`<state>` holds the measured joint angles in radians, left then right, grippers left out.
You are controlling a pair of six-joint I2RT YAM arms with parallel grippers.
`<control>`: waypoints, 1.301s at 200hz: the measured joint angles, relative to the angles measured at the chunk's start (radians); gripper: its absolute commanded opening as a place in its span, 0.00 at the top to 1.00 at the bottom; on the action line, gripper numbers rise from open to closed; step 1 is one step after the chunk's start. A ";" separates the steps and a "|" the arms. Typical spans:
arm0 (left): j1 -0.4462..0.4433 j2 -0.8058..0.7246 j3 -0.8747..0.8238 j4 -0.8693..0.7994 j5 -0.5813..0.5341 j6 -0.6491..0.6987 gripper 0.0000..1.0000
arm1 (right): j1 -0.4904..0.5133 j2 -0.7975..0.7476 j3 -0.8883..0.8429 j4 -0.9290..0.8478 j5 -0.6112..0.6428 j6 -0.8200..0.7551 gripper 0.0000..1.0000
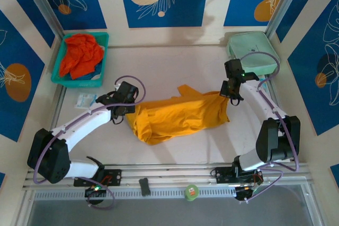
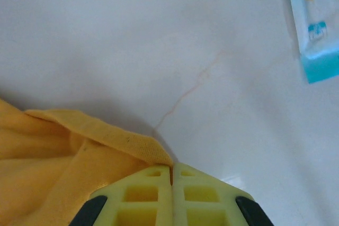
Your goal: Fold and stack the t-shirts
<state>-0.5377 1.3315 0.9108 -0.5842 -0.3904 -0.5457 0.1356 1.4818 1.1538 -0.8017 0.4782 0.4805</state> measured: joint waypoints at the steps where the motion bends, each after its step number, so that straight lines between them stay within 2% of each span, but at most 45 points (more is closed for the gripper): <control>1: 0.000 0.000 -0.002 0.000 0.000 0.000 1.00 | 0.000 0.000 -0.002 0.000 0.001 0.000 1.00; 11: 0.000 0.000 -0.021 -0.001 0.010 -0.007 1.00 | -0.006 0.010 -0.021 -0.003 0.007 0.011 0.90; 23: 0.000 0.000 -0.050 0.000 0.026 -0.020 0.89 | -0.008 0.029 -0.043 -0.006 0.011 0.026 0.77; 28: 0.000 0.000 -0.061 0.000 0.032 -0.027 0.83 | -0.010 0.040 -0.051 -0.009 0.014 0.027 0.72; 48: -0.012 -0.008 -0.116 -0.006 0.056 -0.060 0.45 | -0.011 0.076 -0.066 -0.022 0.017 0.042 0.51; 55: -0.020 -0.017 -0.137 -0.008 0.066 -0.076 0.35 | -0.008 0.080 -0.068 -0.027 0.020 0.042 0.44; 68: -0.037 -0.044 -0.170 -0.019 0.076 -0.100 0.21 | 0.010 0.082 -0.063 -0.037 0.027 0.038 0.35; 84: -0.059 -0.085 -0.187 -0.042 0.090 -0.119 0.12 | 0.069 0.082 -0.028 -0.050 0.034 0.020 0.28; 111: -0.068 -0.141 -0.179 -0.080 0.076 -0.139 0.04 | 0.198 0.107 0.104 -0.047 0.003 -0.044 0.30; 138: -0.068 -0.149 -0.112 -0.163 0.006 -0.139 0.00 | 0.285 0.277 0.306 -0.016 -0.069 -0.113 0.33; 167: -0.039 -0.140 -0.050 -0.188 -0.047 -0.134 0.00 | 0.318 0.550 0.512 -0.006 -0.140 -0.177 0.33; 185: 0.019 -0.104 -0.042 -0.176 -0.055 -0.124 0.00 | 0.325 0.710 0.635 -0.023 -0.163 -0.197 0.33; 207: 0.092 -0.026 -0.043 -0.137 -0.042 -0.093 0.00 | 0.327 0.830 0.737 -0.054 -0.163 -0.213 0.36; 229: 0.130 0.039 -0.042 -0.076 -0.014 -0.060 0.01 | 0.327 0.846 0.797 -0.083 -0.156 -0.216 0.51; 251: 0.143 0.107 -0.032 -0.021 0.020 -0.034 0.02 | 0.327 0.847 0.805 -0.091 -0.153 -0.217 0.76; 260: 0.145 0.142 -0.022 0.002 0.035 -0.023 0.03 | 0.326 0.851 0.805 -0.098 -0.152 -0.218 0.79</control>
<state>-0.3927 1.4738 0.8890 -0.5819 -0.3550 -0.5690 0.4614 2.3329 1.9587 -0.8997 0.3260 0.2623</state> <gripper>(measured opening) 0.980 0.255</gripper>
